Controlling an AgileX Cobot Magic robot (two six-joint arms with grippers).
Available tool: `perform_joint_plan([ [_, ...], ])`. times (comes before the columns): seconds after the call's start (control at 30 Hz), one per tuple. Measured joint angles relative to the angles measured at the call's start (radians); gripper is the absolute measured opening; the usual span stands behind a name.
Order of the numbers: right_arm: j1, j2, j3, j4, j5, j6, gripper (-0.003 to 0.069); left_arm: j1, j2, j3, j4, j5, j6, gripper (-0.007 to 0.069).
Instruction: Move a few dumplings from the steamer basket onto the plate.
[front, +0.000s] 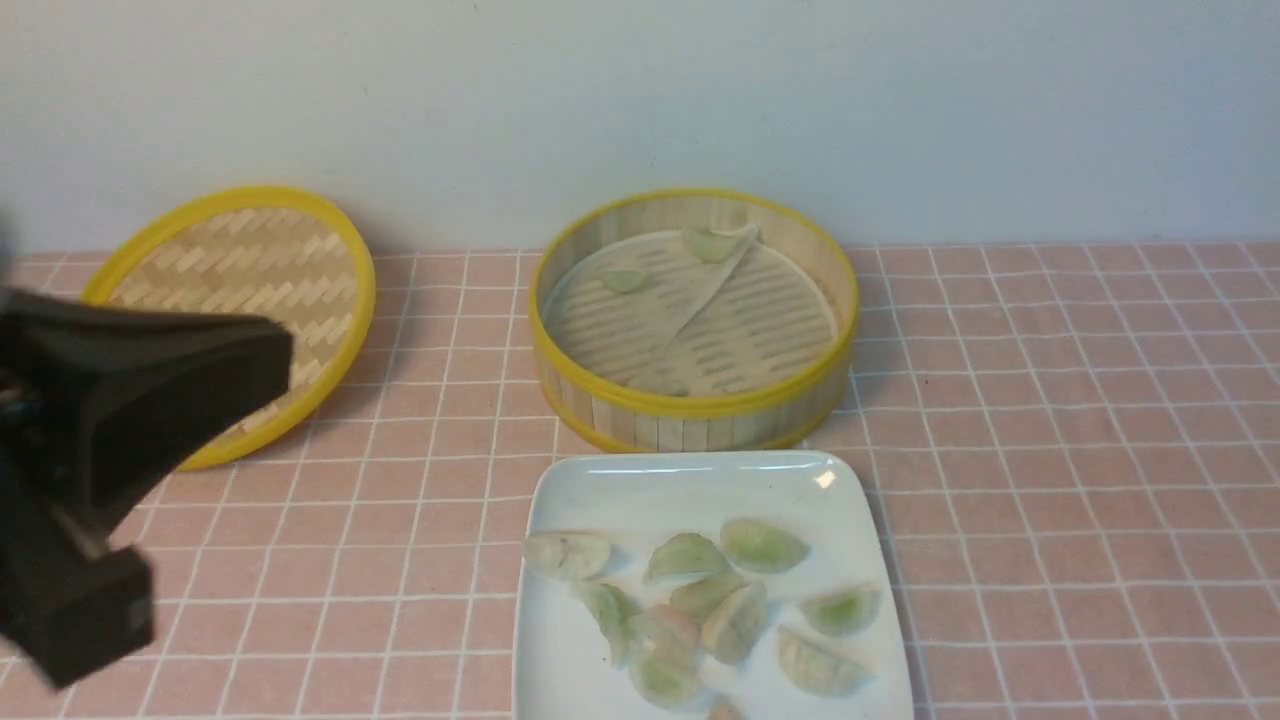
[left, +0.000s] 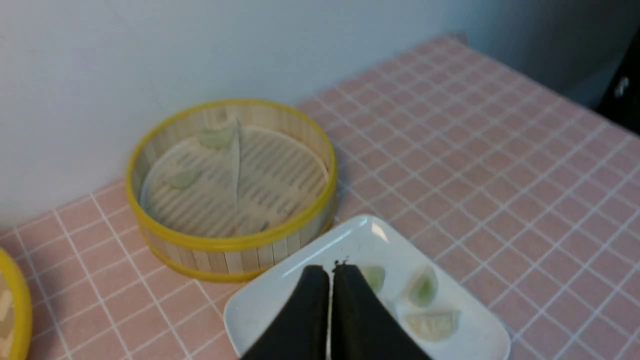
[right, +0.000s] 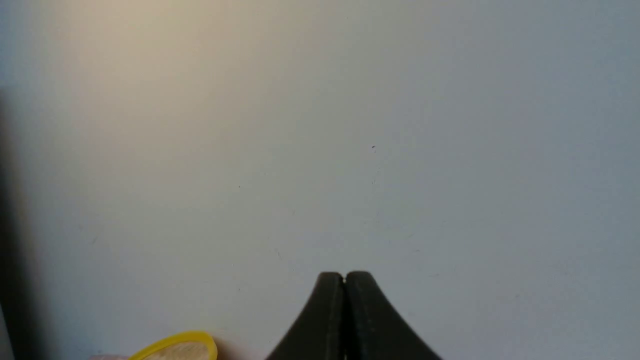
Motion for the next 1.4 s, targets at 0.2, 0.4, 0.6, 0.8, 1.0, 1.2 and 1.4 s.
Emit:
perform_joint_plan([
  [0.2, 0.0, 0.0, 0.0, -0.003, 0.0, -0.001, -0.0014, 0.0, -0.201, 0.159, 0.0, -0.047, -0.033, -0.0006],
  [0.4, 0.0, 0.0, 0.0, -0.003, 0.0, -0.001, -0.0014, 0.0, -0.328, 0.195, 0.025, -0.047, -0.033, -0.0006],
  [0.6, 0.0, 0.0, 0.0, -0.003, 0.0, -0.001, -0.0014, 0.0, -0.386, 0.195, 0.025, -0.048, -0.033, -0.0006],
  [0.8, 0.0, 0.0, 0.0, -0.003, 0.0, -0.001, -0.0014, 0.0, -0.387, 0.197, 0.041, -0.048, -0.033, -0.0006],
  [1.0, 0.0, 0.0, 0.0, -0.003, 0.0, -0.001, -0.0014, 0.039, -0.423, 0.326, 0.131, -0.184, -0.085, -0.0006],
  [1.2, 0.0, 0.0, 0.0, -0.003, 0.0, -0.001, -0.0014, 0.261, -0.552, 0.617, 0.152, -0.363, -0.131, -0.0006],
  [1.4, 0.0, 0.0, 0.0, -0.003, 0.0, -0.001, -0.0014, 0.429, -0.644, 0.845, 0.156, -0.357, -0.137, -0.0006],
])
